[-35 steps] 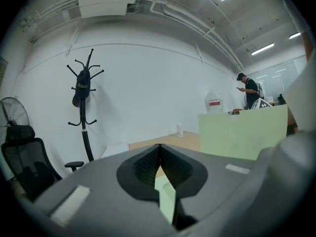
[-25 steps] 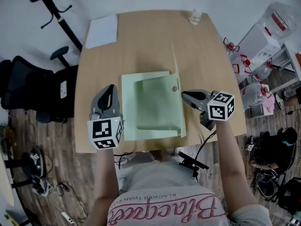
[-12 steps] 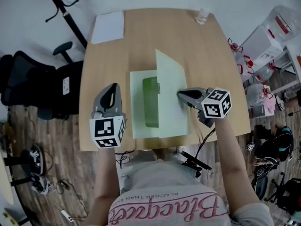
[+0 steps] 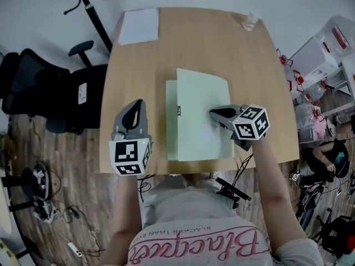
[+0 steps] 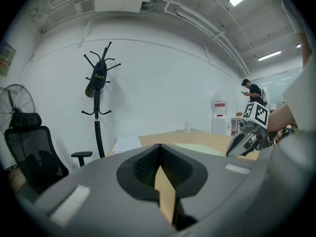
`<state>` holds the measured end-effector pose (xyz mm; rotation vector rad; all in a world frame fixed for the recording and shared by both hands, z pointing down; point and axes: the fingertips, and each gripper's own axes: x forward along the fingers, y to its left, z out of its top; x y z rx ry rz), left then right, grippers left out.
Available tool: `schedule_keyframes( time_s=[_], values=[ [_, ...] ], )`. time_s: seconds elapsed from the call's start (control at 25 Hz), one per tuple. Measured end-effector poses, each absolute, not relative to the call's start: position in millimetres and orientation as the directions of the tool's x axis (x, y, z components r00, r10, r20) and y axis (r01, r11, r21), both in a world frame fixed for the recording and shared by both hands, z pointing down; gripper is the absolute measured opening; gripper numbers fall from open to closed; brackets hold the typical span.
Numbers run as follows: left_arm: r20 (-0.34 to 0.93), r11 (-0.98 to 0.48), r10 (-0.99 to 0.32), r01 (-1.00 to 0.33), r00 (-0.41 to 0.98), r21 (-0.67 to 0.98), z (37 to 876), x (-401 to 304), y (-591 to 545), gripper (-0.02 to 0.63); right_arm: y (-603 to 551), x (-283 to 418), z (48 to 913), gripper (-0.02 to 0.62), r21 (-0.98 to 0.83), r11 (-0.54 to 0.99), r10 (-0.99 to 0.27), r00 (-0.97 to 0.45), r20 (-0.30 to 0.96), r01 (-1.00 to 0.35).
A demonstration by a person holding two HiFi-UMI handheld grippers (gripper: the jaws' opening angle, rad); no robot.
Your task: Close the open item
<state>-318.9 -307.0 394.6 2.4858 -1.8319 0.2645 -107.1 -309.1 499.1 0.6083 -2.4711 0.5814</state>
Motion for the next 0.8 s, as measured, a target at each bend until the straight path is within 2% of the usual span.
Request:
schedule_keyframes(
  time_s=[0.44,0.8],
  values=[
    [0.18,-0.288,-0.944,-0.956,0.276,-0.047,408.4,-340.9,-298.3,0.014,-309.8,-127.6,530.1,0.002,-0.212,0.79,-0.299,-0.663,0.686,-0.576],
    [0.2,-0.279,-0.943,-0.96,0.267,-0.034,421.0,-348.4,-293.0,0.014,-308.2,-139.6,541.9,0.003,-0.1,0.816,-0.306,-0.573,0.76,-0.569]
  ],
)
